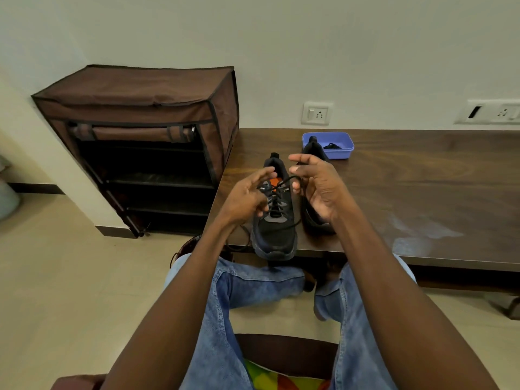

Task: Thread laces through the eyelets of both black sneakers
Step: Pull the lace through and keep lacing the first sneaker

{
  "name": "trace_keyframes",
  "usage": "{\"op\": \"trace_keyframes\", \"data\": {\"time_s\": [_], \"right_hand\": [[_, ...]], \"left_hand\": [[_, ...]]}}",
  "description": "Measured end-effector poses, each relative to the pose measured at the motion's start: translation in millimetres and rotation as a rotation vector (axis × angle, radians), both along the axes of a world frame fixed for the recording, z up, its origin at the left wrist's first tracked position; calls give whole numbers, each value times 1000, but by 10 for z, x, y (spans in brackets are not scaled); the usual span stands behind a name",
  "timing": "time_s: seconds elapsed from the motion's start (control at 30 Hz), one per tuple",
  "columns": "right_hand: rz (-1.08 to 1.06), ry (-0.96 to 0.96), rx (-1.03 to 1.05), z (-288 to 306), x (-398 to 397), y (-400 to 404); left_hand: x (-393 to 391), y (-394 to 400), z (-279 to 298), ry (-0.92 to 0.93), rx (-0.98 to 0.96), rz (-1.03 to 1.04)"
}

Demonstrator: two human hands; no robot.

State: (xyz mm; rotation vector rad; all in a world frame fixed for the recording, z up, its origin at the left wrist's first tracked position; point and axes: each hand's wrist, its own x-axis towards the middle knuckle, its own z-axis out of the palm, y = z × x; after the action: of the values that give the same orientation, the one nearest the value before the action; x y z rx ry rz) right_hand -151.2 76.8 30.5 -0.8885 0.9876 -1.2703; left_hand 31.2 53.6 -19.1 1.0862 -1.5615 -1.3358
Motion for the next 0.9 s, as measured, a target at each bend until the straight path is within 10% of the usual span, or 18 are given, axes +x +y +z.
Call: {"op": "trace_keyframes", "data": {"time_s": [0.23,0.47,0.63,0.9], "right_hand": [[-140,48,0,83,-240,-106],[-113,813,204,-67,-526,-198],[-57,952,134,6,-403,-170],[-15,486,-37,-42,-62,-237]], "left_hand": [[-46,-49,41,76,-70,238],[265,-102,-224,-271,17,764],[243,-240,-117,-484,-77,623],[-133,-294,279,-117,-35,-67]]}}
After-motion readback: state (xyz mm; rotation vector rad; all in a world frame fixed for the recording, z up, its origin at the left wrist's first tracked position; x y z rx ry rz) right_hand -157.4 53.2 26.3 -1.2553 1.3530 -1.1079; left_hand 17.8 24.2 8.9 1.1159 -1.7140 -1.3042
